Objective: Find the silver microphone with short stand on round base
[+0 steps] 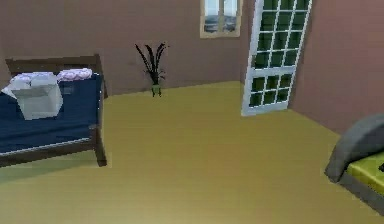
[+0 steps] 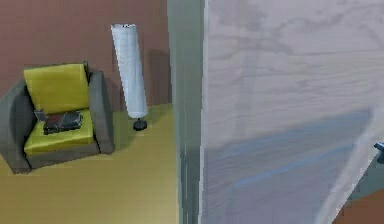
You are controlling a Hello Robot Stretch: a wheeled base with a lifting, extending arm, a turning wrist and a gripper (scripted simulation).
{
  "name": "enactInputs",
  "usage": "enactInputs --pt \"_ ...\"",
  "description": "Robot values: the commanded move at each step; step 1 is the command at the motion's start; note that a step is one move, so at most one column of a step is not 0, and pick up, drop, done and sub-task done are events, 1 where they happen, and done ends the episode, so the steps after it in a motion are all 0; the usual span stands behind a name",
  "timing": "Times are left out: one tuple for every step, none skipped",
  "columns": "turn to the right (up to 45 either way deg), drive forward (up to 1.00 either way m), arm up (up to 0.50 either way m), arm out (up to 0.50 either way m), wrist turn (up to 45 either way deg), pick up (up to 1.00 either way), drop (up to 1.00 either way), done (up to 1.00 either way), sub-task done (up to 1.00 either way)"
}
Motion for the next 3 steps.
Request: enactInputs --pt "0.0 0.45 0.0 0.0 0.0 0.0 0.0 0.0 0.0" --pt "3.0 0.0 0.0 0.0 0.0 0.0 0.0 0.0 0.0" --pt "0.0 1.0 0.0 0.0 0.0 0.0 0.0 0.0 0.0"
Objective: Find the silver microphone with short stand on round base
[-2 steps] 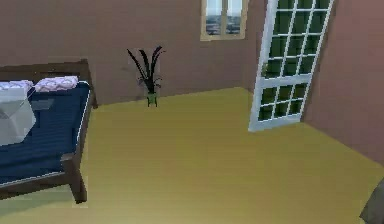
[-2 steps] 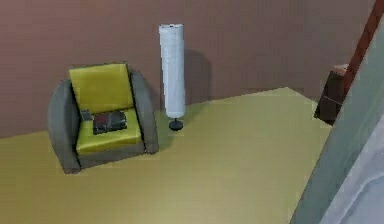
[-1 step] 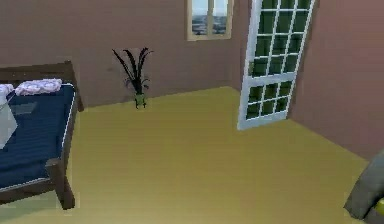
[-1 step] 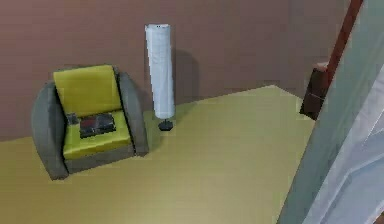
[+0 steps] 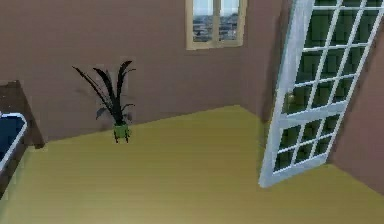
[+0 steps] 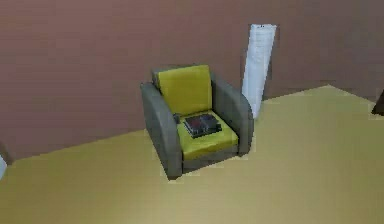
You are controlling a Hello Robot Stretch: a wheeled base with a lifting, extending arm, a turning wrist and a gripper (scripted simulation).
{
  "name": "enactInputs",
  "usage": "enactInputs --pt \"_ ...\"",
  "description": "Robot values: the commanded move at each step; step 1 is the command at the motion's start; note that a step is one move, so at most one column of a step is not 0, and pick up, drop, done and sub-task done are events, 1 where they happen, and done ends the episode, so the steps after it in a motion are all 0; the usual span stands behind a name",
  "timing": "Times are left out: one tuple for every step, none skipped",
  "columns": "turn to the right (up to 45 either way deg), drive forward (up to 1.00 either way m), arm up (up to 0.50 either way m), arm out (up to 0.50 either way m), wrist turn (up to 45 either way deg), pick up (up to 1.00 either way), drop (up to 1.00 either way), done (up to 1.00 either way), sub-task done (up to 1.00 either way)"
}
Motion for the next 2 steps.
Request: enactInputs --pt "0.0 1.0 0.0 0.0 0.0 0.0 0.0 0.0 0.0" --pt "0.0 0.3 0.0 0.0 0.0 0.0 0.0 0.0 0.0"
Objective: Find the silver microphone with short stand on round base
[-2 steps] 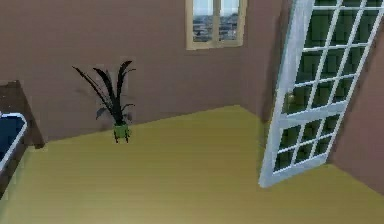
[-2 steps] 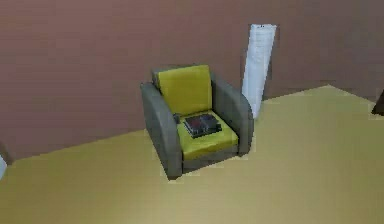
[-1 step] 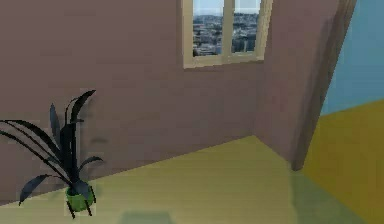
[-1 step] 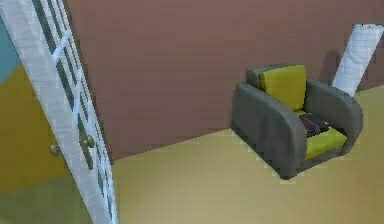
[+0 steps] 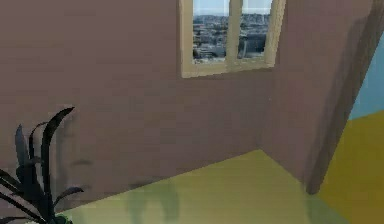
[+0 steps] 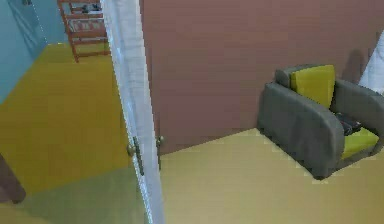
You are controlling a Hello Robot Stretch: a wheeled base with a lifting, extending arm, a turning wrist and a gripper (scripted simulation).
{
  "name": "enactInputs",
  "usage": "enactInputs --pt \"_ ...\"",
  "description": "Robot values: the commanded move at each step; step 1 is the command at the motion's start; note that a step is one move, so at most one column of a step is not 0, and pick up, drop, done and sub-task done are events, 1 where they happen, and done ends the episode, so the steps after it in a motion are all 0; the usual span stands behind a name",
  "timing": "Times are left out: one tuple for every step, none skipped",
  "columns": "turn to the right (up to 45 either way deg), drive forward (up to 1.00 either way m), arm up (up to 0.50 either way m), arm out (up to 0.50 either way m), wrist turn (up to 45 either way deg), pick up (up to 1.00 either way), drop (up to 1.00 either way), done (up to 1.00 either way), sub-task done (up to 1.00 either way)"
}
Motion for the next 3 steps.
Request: enactInputs --pt "39.0 0.0 0.0 0.0 0.0 0.0 0.0 0.0 0.0" --pt "0.0 0.55 0.0 0.0 0.0 0.0 0.0 0.0 0.0" --pt "27.0 0.0 0.0 0.0 0.0 0.0 0.0 0.0 0.0"
